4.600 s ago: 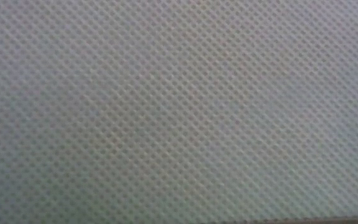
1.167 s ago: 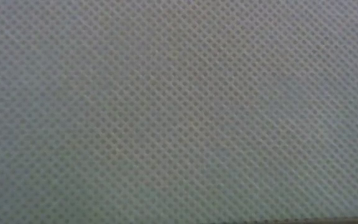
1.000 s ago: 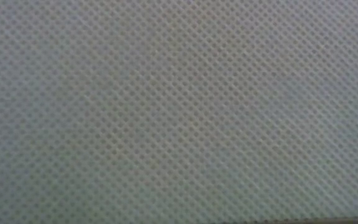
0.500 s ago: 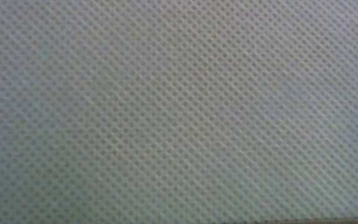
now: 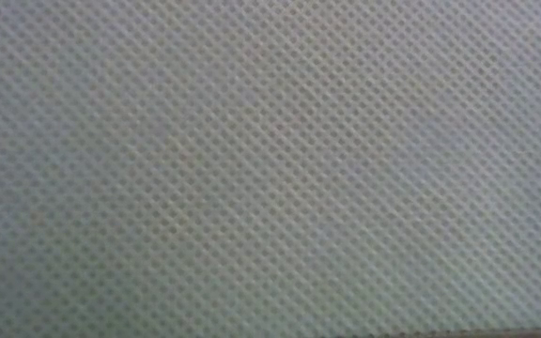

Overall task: Sort clothes
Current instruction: Put the light blue pants into the gray laundry organizer

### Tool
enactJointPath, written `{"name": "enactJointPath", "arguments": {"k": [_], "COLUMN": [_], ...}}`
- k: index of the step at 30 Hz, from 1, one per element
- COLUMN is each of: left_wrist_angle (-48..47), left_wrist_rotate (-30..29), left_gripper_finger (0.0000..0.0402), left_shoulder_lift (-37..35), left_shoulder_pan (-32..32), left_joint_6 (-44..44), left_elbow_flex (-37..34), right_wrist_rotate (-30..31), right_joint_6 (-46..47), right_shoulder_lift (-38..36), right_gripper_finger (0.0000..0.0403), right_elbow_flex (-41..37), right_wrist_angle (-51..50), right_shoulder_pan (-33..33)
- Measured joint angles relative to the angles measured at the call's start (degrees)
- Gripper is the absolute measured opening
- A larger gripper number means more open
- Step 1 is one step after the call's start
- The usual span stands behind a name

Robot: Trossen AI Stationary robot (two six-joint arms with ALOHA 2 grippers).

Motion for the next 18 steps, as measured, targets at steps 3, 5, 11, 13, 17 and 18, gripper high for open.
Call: {"name": "enactJointPath", "arguments": {"k": [3, 5, 11, 13, 17, 18], "left_wrist_angle": [5.2, 8.1, 16.9, 18.5, 20.3, 20.8], "left_wrist_rotate": [-0.1, -0.1, -0.2, -0.1, -0.1, 0.2], "left_gripper_finger": [0.0201, 0.0201, 0.0198, 0.0185, 0.0113, 0.0087], "left_shoulder_lift": [0.0, 0.0, 0.0, 0.7, 2.5, 3.0], "left_shoulder_pan": [0.9, 1.3, 1.6, 1.6, 1.6, 1.6], "left_joint_6": [2.3, 4.2, 7.7, 8.3, 8.7, 9.0], "left_elbow_flex": [-2.5, -4.0, -8.2, -9.1, -10.9, -11.4], "right_wrist_rotate": [0.0, 0.0, 0.0, 0.0, 0.0, 0.0], "right_joint_6": [0.2, 0.7, 0.8, 0.8, 1.5, 1.6], "right_shoulder_lift": [0.0, 0.0, 0.0, 0.0, 0.0, 0.1], "right_gripper_finger": [0.0352, 0.0352, 0.0352, 0.0352, 0.0352, 0.0352], "right_elbow_flex": [0.0, 0.0, 0.0, 0.0, 0.0, 0.0], "right_wrist_angle": [0.0, 0.0, 1.3, 1.9, 2.4, 2.4], "right_shoulder_pan": [0.0, 0.0, 0.0, 0.0, 0.0, 0.0]}}
